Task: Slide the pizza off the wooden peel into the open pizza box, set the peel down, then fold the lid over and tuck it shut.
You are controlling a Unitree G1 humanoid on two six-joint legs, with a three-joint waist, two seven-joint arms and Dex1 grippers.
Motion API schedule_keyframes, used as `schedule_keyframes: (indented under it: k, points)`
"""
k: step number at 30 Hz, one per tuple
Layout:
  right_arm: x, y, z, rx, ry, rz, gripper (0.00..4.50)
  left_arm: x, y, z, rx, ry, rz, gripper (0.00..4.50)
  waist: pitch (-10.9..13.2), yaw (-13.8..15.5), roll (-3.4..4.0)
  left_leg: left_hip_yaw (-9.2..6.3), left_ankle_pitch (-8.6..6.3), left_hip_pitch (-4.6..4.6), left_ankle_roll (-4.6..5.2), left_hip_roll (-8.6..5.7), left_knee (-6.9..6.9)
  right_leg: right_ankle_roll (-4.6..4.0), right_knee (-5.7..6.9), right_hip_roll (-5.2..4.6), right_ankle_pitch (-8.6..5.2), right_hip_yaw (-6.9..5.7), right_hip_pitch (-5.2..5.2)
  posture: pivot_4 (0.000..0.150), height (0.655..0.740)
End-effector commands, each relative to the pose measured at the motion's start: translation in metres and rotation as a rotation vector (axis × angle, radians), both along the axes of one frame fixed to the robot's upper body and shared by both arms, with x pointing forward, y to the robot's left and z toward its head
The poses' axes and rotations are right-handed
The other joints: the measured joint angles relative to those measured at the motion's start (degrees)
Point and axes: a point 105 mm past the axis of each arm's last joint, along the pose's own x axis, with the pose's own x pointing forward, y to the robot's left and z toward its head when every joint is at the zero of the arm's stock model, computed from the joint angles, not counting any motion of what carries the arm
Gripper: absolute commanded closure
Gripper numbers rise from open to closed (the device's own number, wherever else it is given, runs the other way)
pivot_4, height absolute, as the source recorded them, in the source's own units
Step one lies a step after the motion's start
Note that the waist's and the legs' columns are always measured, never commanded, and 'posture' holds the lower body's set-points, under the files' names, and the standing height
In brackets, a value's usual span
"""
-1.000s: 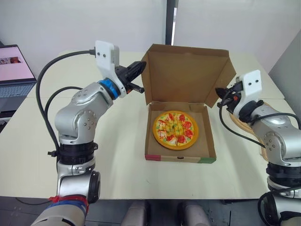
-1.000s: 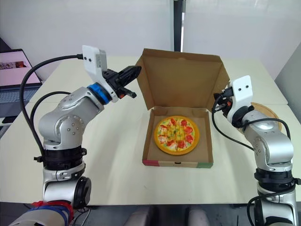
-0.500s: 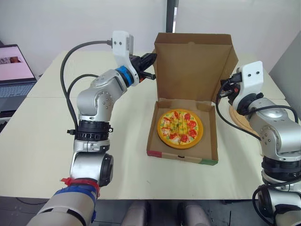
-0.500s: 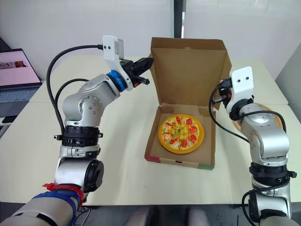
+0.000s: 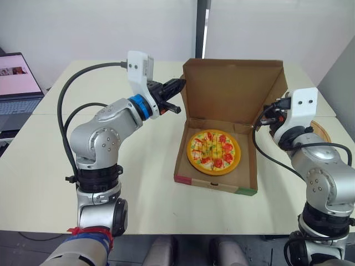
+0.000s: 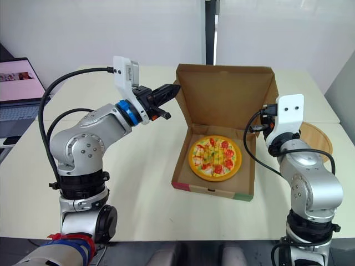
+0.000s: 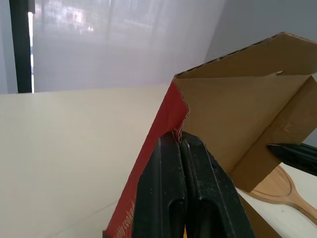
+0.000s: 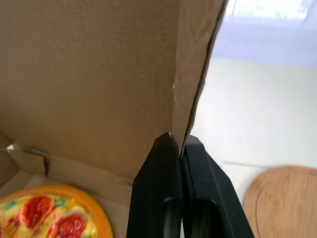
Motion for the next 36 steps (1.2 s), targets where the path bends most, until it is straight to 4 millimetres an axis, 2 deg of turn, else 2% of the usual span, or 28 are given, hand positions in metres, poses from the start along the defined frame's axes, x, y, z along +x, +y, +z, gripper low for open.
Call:
schedule_keyframes:
  k: [1,4,9,19,24,30,36]
  points:
    - [-0.015,0.021,0.007,0.020,-0.034,0.070,4.50,-0.012,-0.007,-0.001,0.000,0.008,-0.044,4.49,-0.01,-0.18,0.02,0.00,0.00,0.02,0.00,0.00,-0.02,0.00,0.01,0.00,0.00,0.01,0.00,0.150,0.7281]
    - [-0.021,0.025,-0.006,0.042,0.004,0.062,4.50,-0.014,-0.008,-0.004,-0.011,0.026,-0.039,4.49,-0.03,-0.17,0.02,-0.01,0.00,0.05,0.00,0.02,-0.04,0.00,0.04,0.04,0.00,0.02,0.00,0.150,0.7281]
    - [-0.029,0.028,-0.016,0.060,0.018,0.050,4.50,-0.020,-0.005,-0.011,-0.040,0.073,-0.035,4.49,-0.04,-0.16,0.03,0.00,0.00,0.07,0.00,0.02,-0.02,0.00,0.03,0.06,0.00,0.05,0.02,0.150,0.7281]
    - [-0.042,0.035,-0.029,0.101,-0.002,0.044,4.50,-0.040,0.019,-0.036,-0.055,0.158,0.010,4.49,-0.13,-0.18,0.07,0.00,0.01,0.13,-0.02,0.05,-0.05,0.00,0.03,0.13,0.00,0.09,0.03,0.150,0.7281]
    - [-0.047,0.041,-0.038,0.107,-0.014,0.056,4.50,-0.050,0.023,-0.051,-0.050,0.196,0.022,4.49,-0.19,-0.17,0.06,-0.01,0.04,0.17,-0.07,0.06,-0.06,0.00,0.03,0.16,0.00,0.12,0.05,0.150,0.7281]
    - [-0.057,0.043,-0.057,0.086,-0.024,0.076,4.50,-0.056,0.032,-0.070,-0.024,0.236,0.067,4.49,-0.62,-0.15,0.07,-0.02,0.04,0.24,-0.08,0.08,-0.11,-0.01,-0.02,0.25,-0.01,0.16,0.09,0.150,0.7281]
    - [-0.061,0.041,-0.077,0.079,-0.014,0.085,4.50,-0.060,0.034,-0.075,-0.020,0.242,0.084,4.49,-0.73,-0.01,0.06,-0.08,0.04,0.30,-0.08,0.11,-0.11,-0.01,-0.12,0.35,-0.01,0.18,0.21,0.150,0.7281]
